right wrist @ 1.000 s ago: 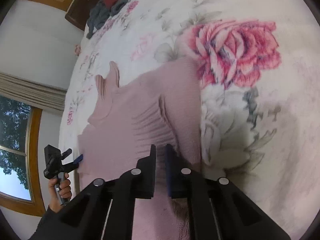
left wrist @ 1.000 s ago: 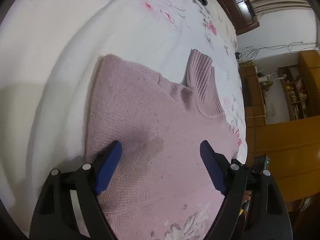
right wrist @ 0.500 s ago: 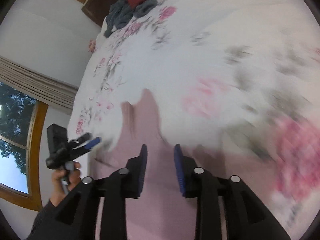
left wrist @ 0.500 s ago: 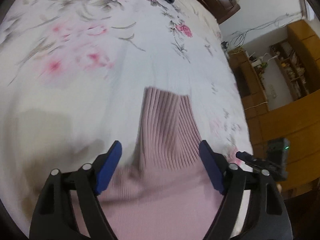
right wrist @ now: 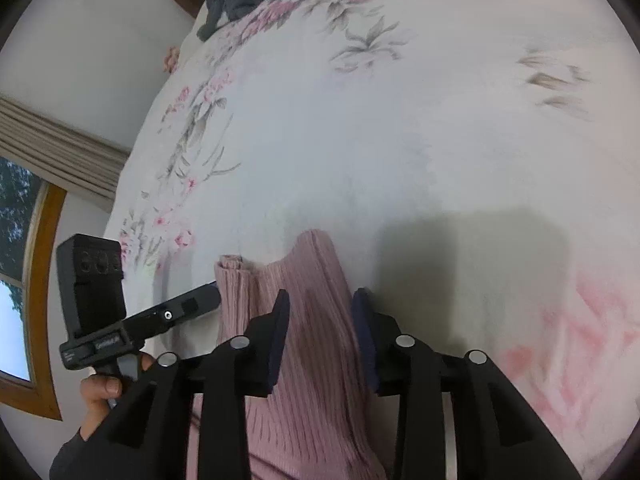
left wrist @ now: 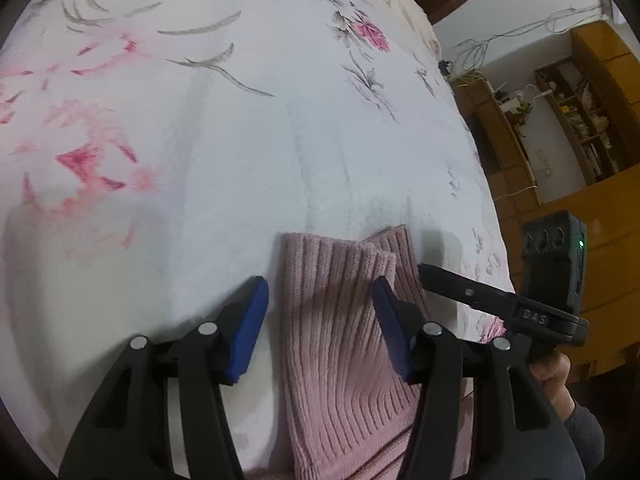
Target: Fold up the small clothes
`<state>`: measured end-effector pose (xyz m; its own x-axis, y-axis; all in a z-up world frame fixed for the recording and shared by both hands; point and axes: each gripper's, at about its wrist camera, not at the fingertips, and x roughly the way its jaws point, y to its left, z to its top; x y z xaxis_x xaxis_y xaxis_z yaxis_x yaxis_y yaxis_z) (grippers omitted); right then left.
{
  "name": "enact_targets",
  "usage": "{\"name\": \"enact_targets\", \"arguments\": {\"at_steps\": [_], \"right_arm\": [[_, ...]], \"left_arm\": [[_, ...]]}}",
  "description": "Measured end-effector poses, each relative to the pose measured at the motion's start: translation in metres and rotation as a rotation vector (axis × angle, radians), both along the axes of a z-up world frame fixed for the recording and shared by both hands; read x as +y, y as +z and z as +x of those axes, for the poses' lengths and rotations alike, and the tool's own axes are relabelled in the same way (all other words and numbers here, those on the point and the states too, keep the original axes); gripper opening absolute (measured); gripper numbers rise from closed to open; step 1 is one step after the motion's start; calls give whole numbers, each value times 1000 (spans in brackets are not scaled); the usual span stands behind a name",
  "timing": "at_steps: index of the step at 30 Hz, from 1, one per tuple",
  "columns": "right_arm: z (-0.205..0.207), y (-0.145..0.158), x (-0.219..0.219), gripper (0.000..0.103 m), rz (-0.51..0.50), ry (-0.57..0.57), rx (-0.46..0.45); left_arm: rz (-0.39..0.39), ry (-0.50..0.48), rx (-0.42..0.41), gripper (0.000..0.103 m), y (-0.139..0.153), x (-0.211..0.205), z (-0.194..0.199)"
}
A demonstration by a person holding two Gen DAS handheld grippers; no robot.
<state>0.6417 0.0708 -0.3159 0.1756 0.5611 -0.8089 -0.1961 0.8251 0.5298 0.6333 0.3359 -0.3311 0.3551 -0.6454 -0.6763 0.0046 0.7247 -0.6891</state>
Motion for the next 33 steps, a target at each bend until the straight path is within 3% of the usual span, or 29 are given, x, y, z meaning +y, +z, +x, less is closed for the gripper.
{"name": "enact_targets", "arguments": {"at_steps": [3, 5, 10, 17, 20, 23, 28, 30, 33], "right_arm": [[5, -6, 8, 37, 3, -1, 8], [3, -6, 11, 13, -6, 5, -7], [-15, 22, -8, 12, 22, -32, -87], [-66, 86, -31, 12, 106, -29, -185], [-107, 111, -32, 12, 98, 14, -252], [-156, 119, -39, 12, 84, 50, -284], [-228, 94, -42, 13, 13, 95, -250], [-251, 67, -45, 17, -36, 99, -178], [-270, 42, -55, 24, -57, 76, -72]], "left_arm": [[-23, 12, -4, 23, -3, -3, -1], [-14, 26, -9, 6, -3, -2, -5], [-37, 67, -85, 5, 22, 7, -26], [-87, 48, -196, 4, 94, 18, -74], [-51, -6, -233, 4, 125, 12, -115], [-4, -67, -247, 4, 138, 0, -158], [98, -153, -203, 4, 119, -14, -231], [178, -184, -110, 4, 91, -22, -256], [182, -165, 2, 5, 63, -17, -284]]}}
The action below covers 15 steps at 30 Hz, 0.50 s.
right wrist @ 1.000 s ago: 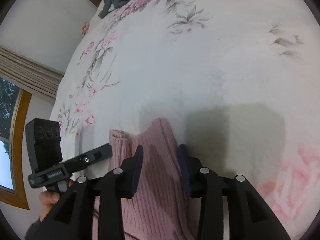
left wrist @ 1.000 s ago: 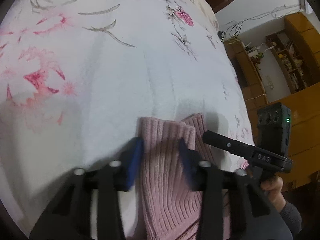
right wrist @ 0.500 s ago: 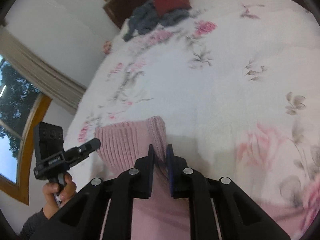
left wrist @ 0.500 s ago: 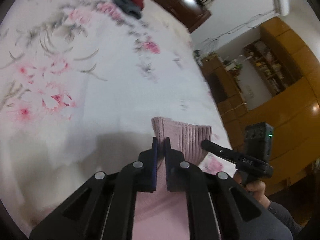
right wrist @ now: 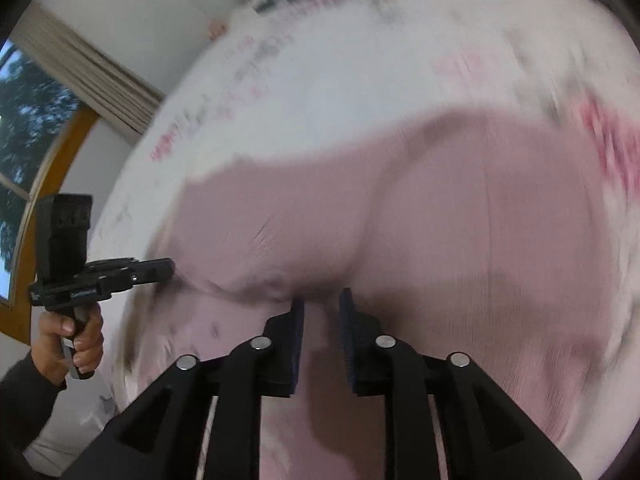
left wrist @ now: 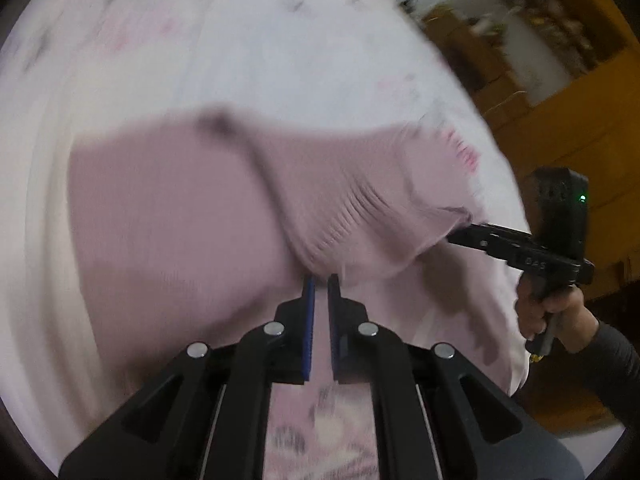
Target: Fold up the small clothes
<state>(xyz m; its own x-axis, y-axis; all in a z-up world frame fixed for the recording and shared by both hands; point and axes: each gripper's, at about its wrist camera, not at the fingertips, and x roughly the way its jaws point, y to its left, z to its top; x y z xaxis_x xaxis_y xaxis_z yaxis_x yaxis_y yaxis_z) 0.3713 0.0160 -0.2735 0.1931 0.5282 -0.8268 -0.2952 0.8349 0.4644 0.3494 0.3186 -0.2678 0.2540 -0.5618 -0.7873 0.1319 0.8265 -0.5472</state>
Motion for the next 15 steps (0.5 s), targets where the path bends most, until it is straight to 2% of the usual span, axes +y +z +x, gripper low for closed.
{"name": "enact_targets", "arguments": {"at_steps": [1, 4, 6, 9, 11, 12, 13, 14, 15], "right_arm": [[-3, -2, -5, 29, 8, -20, 12], [-5, 0, -24, 39, 101, -130, 61], [2, 0, -29, 43, 181, -190, 106], [12, -9, -19, 48, 218, -210, 179], [15, -18, -8, 47, 192, -204, 205], [16, -22, -4, 46, 184, -193, 219], [18, -27, 4, 31, 162, -166, 242], [16, -29, 7, 15, 125, -152, 232], [16, -27, 9, 13, 54, -146, 191]], "left_arm": [[-23, 24, 20, 6, -5, 5, -6], [-171, 130, 65, 18, -10, 25, -17], [-233, 171, 85, 36, -12, 28, -14], [-232, 215, 139, 39, -23, 20, 1], [-235, 225, 182, 37, -33, 12, 8], [-230, 225, 199, 23, -36, 9, 10], [-212, 225, 217, 10, -40, 5, 12], [-159, 229, 221, 6, -41, 2, 14], [-119, 235, 224, 6, -41, 0, 15]]}}
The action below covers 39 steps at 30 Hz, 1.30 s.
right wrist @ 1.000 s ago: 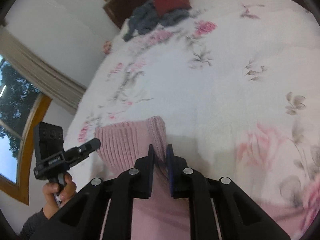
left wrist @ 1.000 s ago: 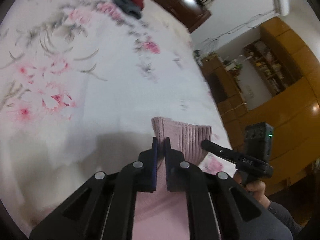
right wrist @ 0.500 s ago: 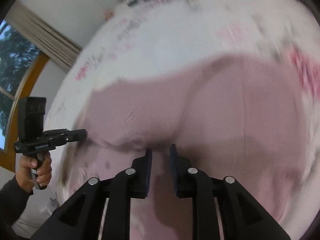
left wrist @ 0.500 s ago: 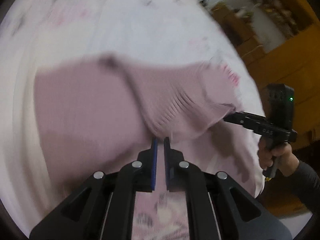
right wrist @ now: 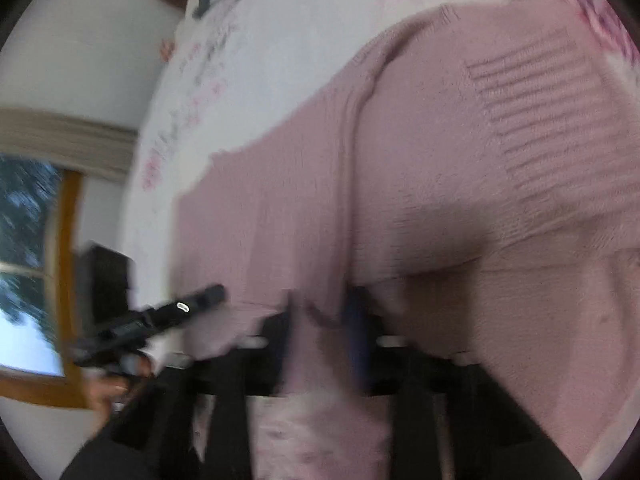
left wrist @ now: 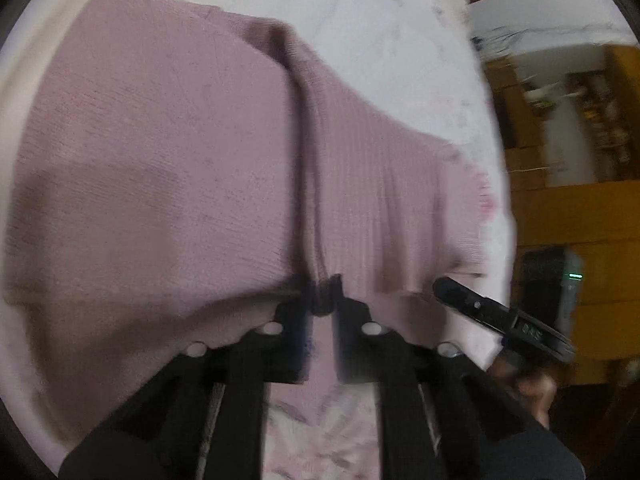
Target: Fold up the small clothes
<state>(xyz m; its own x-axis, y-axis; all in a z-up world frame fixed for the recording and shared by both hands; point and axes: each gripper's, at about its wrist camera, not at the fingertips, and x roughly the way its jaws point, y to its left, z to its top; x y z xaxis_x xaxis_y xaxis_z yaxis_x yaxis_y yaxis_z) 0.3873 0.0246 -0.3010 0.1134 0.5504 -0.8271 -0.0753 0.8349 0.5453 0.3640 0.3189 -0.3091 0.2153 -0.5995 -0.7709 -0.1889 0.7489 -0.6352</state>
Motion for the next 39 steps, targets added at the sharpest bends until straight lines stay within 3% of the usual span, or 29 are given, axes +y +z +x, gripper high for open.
{"name": "enact_targets", "arguments": {"at_steps": [2, 5, 7, 9, 10, 12, 14, 16, 17, 19, 20, 21, 22, 23, 24, 25, 27, 29, 31, 34, 39], "right_arm": [[-1, -6, -6, 12, -45, -12, -1], [-4, -7, -13, 14, -29, 10, -3], [-8, 10, -14, 19, 2, 22, -44], [-12, 31, -17, 19, -17, 7, -123], [-13, 37, -16, 19, -11, 2, -148], [-12, 43, -9, 19, 27, -1, -170], [-8, 29, 4, 19, 38, 23, -121], [-5, 9, 10, 16, 20, 29, -61], [-4, 0, 10, 6, -15, 25, -53], [-4, -8, -1, 2, 0, 9, -31], [-5, -6, -6, 9, 22, 0, -24], [-9, 2, -13, 15, 45, -1, -30], [-14, 12, -21, 33, 68, 8, -46], [-23, 26, -32, 48, 86, 16, -72], [-33, 37, -45, 51, 97, 21, -94], [-49, 47, -65, 52, 98, 28, -103], [-73, 50, -97, 52, 73, 11, -85], [-112, 43, -142, 53, -2, -25, -51], [-151, 33, -178, 53, -14, -64, -2], [-201, 20, -207, 53, 34, -104, 68], [-259, 13, -218, 55, 118, -134, 102]], "left_arm": [[34, 6, 9, 6, 2, 0, 1], [79, -20, -5, 6, 10, 2, 0], [119, -48, -37, 12, 26, 5, -2], [210, -23, -87, 17, 46, 11, -5], [194, 3, -119, 19, 57, 16, -8], [85, 29, -161, 19, 67, 18, -9], [8, -3, -178, 20, 64, 7, -5], [-2, -38, -128, 20, 44, -9, 4], [5, -48, -104, 21, 35, -11, 6], [53, -51, -24, 17, 7, -8, 10], [11, -38, -14, 17, 3, -3, 9], [-10, -25, -15, 25, 7, 3, 6], [-22, -18, -28, 33, 13, 8, 3], [-37, -14, -60, 51, 24, 14, -4], [-47, -10, -102, 61, 40, 22, -14], [-59, -8, -138, 64, 54, 31, -29], [-79, -2, -186, 81, 79, 57, -84], [-61, -2, -174, 83, 79, 69, -126], [-47, -4, -134, 83, 71, 84, -177], [-78, 19, -71, 83, 57, 94, -240], [-88, 36, 18, 83, 30, 95, -297]]}}
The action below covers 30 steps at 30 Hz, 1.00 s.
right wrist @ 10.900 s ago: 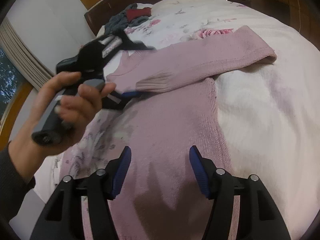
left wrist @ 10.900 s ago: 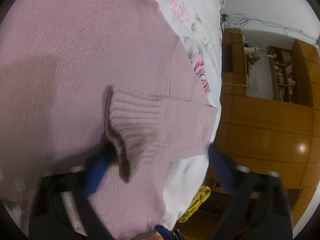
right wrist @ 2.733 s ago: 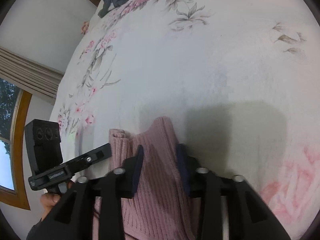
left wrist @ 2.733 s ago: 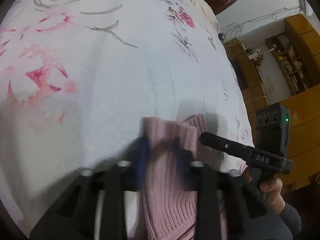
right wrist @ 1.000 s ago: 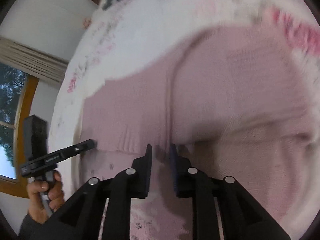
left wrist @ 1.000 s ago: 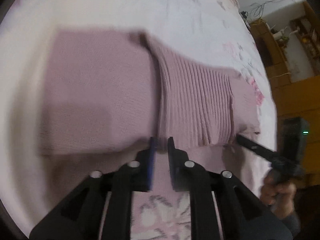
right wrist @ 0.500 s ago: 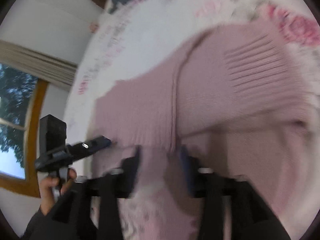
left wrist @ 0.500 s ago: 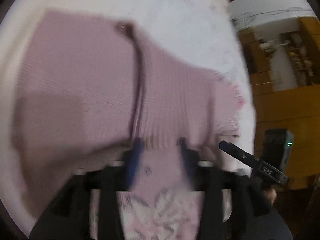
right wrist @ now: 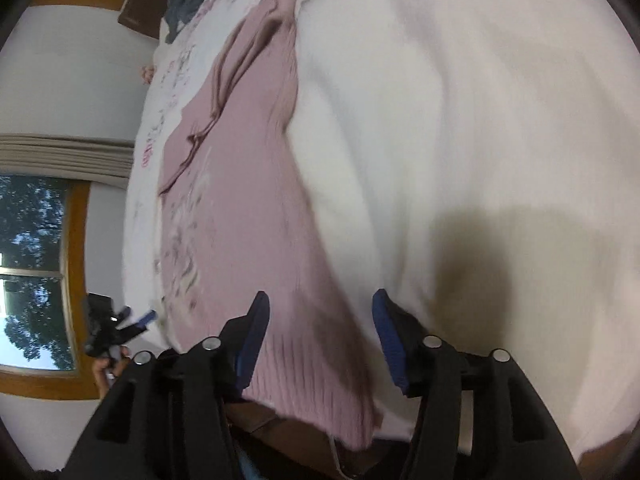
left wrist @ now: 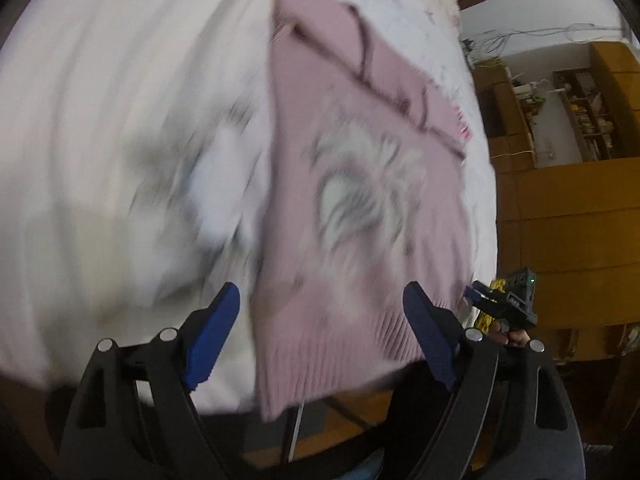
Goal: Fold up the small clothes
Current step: 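Grasp the folded sweater edge with both grippers and fold it lengthwise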
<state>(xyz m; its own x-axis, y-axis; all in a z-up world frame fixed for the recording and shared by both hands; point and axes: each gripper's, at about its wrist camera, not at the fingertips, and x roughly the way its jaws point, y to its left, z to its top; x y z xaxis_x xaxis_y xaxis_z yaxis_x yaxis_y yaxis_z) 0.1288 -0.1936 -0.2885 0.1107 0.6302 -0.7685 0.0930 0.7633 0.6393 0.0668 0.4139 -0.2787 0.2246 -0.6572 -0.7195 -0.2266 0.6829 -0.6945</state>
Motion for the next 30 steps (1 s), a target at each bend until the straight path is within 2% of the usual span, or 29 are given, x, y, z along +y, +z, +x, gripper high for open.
{"name": "enact_targets", "arguments": {"at_steps": [3, 6, 11, 14, 16, 17, 18, 19, 20, 25, 27, 28, 29, 30], "right_arm": [[-20, -4, 10, 55, 34, 6, 15], [-34, -6, 22, 56, 17, 31, 37], [-44, -10, 23, 56, 31, 5, 53], [-49, -12, 23, 56, 40, -7, 57], [-52, -12, 22, 56, 37, -10, 55], [-54, -11, 21, 56, 40, -11, 51], [-55, -11, 21, 56, 37, -13, 47], [-55, -11, 20, 55, 27, -14, 45], [-56, -12, 19, 54, 19, -17, 46], [-58, -13, 23, 50, 14, 4, 51], [-60, -13, 27, 45, -6, 23, 45], [-62, -12, 27, 37, -16, 27, 40], [-63, -10, 27, 22, -36, 26, 25], [-65, -8, 26, 13, -43, 25, 12]], "left_arm": [[-21, 0, 60, 83, -18, -6, -17], [-62, -18, 101, 83, -34, -20, -27], [-37, -24, 144, 83, -58, -43, -33], [-17, -22, 137, 82, -62, -52, -34], [5, -16, 130, 62, -60, -58, -33], [-11, -17, 133, 36, -61, -58, -34], [-19, -15, 138, 19, -62, -59, -35], [-14, -14, 139, 14, -62, -59, -36], [-11, -10, 134, 10, -62, -59, -37], [-47, 57, 85, 7, -48, -48, -46], [-81, 97, 57, 7, -39, -41, -52], [-107, 117, 39, 6, -33, -37, -56], [-120, 129, 25, 6, -29, -34, -60], [-134, 144, 7, 6, -23, -29, -65]]}}
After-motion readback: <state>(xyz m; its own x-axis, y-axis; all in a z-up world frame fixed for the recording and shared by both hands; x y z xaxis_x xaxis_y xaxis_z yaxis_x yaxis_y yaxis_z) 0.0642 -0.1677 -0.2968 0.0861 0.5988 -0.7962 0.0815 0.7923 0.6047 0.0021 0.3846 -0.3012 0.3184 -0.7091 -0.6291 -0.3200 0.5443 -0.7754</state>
